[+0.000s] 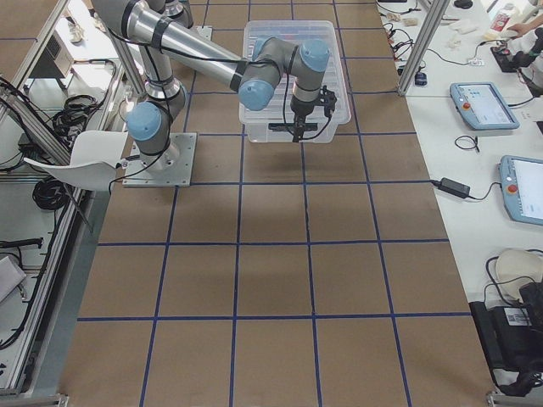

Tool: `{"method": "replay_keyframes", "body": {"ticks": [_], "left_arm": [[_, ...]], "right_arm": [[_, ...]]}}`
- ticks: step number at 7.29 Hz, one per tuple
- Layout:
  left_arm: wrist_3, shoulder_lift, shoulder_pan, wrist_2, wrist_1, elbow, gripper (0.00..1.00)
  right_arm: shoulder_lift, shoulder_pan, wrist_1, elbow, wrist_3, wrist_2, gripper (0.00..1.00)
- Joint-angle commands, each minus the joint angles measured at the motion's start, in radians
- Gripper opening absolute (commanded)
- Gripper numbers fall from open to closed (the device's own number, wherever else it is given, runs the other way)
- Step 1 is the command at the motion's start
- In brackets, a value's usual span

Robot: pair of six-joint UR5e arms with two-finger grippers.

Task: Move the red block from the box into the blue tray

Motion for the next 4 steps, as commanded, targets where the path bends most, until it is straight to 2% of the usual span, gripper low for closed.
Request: {"method": "replay_keyframes", "body": {"ticks": [1, 4], "left_arm": [[0.0, 0.0, 0.0, 0.0, 0.0, 0.0, 1.0], [0.0, 0.0, 0.0, 0.0, 0.0, 0.0, 1.0]], "right_arm": [[-0.002, 0.014, 0.007, 0.0, 0.003, 0.011, 1.0], [-0.002, 0.032, 0.01, 0.003, 0.007, 0.085, 1.0]]}}
